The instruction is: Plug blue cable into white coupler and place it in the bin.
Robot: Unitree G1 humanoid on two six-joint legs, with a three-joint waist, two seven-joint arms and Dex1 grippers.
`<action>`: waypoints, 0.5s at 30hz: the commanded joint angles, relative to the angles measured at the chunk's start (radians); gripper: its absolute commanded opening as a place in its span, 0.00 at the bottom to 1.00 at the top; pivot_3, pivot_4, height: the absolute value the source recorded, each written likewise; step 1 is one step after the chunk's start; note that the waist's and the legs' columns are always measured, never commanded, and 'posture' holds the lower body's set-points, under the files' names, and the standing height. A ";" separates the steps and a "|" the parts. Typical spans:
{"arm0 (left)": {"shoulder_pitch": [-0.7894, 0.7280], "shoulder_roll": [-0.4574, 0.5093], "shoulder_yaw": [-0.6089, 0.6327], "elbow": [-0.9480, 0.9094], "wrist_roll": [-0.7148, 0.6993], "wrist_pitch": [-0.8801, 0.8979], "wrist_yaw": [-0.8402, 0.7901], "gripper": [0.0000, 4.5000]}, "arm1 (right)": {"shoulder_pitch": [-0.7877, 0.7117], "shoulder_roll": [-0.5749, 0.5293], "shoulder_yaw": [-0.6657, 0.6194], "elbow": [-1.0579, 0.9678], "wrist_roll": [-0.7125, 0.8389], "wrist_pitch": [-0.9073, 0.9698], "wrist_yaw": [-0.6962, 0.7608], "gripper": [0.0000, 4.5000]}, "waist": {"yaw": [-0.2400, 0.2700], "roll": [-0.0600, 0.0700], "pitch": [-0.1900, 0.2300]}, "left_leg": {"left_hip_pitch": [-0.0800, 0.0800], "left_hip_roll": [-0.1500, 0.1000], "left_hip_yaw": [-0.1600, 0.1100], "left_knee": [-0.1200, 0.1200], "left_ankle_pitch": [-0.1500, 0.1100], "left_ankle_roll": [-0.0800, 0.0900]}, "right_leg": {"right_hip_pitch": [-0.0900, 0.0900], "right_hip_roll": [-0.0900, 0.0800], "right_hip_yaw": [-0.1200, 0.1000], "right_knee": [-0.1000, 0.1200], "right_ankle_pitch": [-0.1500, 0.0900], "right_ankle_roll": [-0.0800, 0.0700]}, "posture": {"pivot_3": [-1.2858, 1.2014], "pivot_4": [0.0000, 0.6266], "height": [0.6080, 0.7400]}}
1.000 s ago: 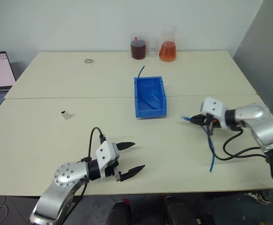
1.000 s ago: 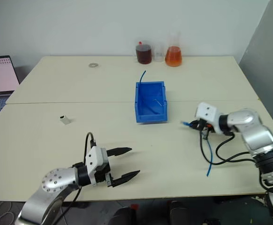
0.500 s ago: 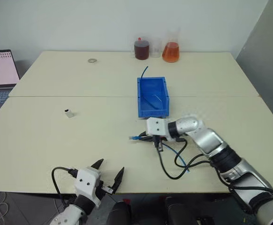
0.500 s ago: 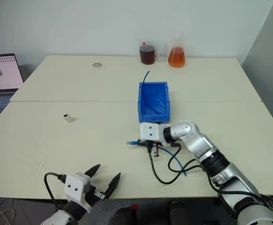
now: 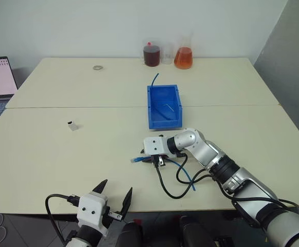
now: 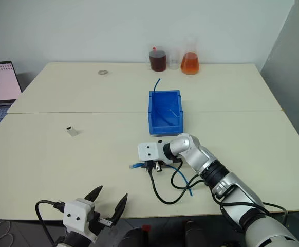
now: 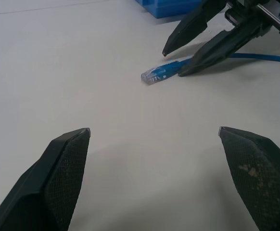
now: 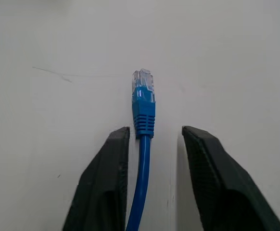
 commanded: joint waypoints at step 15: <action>-0.484 0.503 0.183 0.395 -0.203 0.024 -0.517 1.00 | 0.239 -0.205 -0.347 -0.497 0.363 0.391 0.111 1.00 | 0.025 0.000 0.000 | 0.001 0.001 -0.006 0.002 0.001 -0.001 | -0.001 0.002 -0.006 0.010 -0.003 -0.005 | 0.52 0.24 1.00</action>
